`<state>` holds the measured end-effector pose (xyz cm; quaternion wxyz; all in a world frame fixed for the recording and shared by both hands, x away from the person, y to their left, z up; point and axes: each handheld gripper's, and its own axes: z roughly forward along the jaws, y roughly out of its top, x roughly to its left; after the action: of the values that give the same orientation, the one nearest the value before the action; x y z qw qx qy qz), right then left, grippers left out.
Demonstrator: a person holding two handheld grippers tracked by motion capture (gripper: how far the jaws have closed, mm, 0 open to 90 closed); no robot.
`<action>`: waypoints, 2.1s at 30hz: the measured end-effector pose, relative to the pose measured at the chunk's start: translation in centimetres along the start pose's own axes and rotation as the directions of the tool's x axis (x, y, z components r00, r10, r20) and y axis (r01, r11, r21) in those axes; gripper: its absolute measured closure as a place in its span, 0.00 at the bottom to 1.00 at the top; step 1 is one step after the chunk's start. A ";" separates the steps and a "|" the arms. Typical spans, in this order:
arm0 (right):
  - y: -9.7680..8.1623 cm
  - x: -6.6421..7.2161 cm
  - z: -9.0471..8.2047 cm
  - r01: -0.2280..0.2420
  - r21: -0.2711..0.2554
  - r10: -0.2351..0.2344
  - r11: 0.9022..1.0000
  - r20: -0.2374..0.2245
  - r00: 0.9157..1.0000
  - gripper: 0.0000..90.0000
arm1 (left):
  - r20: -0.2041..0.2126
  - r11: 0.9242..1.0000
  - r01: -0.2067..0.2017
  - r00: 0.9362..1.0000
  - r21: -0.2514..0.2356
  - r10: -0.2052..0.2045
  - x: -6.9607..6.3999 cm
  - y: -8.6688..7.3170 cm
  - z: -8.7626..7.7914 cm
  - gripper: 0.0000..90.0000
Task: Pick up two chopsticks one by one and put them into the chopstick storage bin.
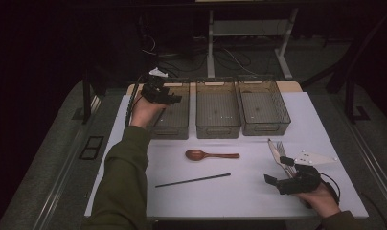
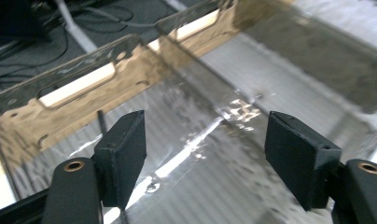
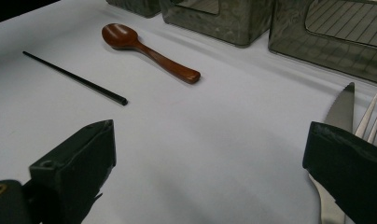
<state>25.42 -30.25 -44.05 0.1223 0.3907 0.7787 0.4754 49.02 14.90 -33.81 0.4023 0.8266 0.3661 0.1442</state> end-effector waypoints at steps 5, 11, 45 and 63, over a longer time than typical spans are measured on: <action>0.0 0.0 0.0 -0.001 0.002 0.001 1.000 -0.002 1.000 0.02 | 0.016 0.999 -0.042 0.999 -0.003 0.042 -1.4 -0.3 -1.1 0.27; 0.0 0.0 0.0 -0.002 0.000 0.002 1.000 -0.001 1.000 0.02 | 0.051 0.997 -0.079 0.995 -0.023 0.080 -3.1 -0.8 -2.3 0.24; 0.0 0.1 -0.1 -0.005 -0.001 0.005 1.000 0.008 1.000 0.02 | 0.232 0.982 -0.170 0.955 -0.078 0.184 -12.4 -9.4 -5.3 0.20; -0.1 0.1 -0.3 -0.003 -0.003 0.003 1.000 0.012 1.000 0.02 | 0.316 0.986 -0.154 0.935 -0.056 0.164 -14.4 -14.7 -5.0 0.41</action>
<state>25.18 -30.40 -43.98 0.1271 0.3946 0.7766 0.4745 29.24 13.33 -41.21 0.4558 0.8597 0.2257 0.0463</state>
